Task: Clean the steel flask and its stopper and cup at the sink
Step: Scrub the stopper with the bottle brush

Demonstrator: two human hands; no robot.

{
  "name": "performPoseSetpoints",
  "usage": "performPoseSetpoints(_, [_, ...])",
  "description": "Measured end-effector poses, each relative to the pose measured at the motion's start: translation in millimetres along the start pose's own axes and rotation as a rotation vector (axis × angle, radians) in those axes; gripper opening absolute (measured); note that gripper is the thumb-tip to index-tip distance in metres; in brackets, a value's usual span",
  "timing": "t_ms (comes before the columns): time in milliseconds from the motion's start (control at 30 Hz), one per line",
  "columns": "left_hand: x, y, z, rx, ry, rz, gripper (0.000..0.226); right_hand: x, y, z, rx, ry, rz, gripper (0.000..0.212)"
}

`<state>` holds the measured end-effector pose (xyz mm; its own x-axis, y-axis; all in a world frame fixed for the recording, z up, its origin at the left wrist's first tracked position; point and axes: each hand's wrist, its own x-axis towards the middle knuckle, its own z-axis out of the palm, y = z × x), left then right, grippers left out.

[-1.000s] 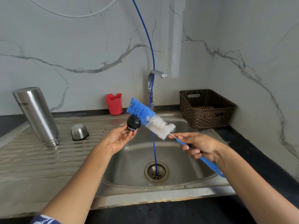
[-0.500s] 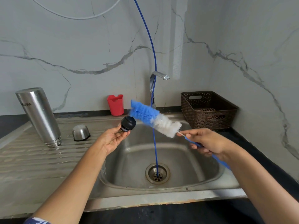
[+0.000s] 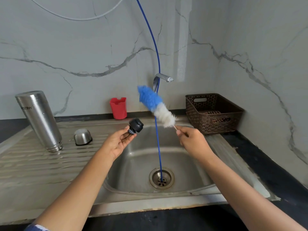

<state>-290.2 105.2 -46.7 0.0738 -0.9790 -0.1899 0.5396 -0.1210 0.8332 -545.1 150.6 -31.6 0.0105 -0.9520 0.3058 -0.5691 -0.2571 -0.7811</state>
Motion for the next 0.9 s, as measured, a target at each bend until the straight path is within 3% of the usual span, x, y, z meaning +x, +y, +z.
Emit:
performPoseSetpoints(33, [-1,-3,-1,0.020,-0.010,-0.003,0.013,8,-1,5,0.083,0.002,0.045,0.015])
performPoseSetpoints(167, [-8,-13,-2,0.092,-0.066,-0.007,0.012,29,-11,30,0.278,-0.002,0.154,0.023])
performPoseSetpoints(367, [-12,-19,3,0.148,-0.067,-0.001,0.010,35,-20,59,0.426,-0.039,0.119,0.028])
performPoseSetpoints(900, [-18,-19,-1,0.257,-0.070,0.076,0.008,39,-19,74,0.106,-0.059,-0.026,0.039])
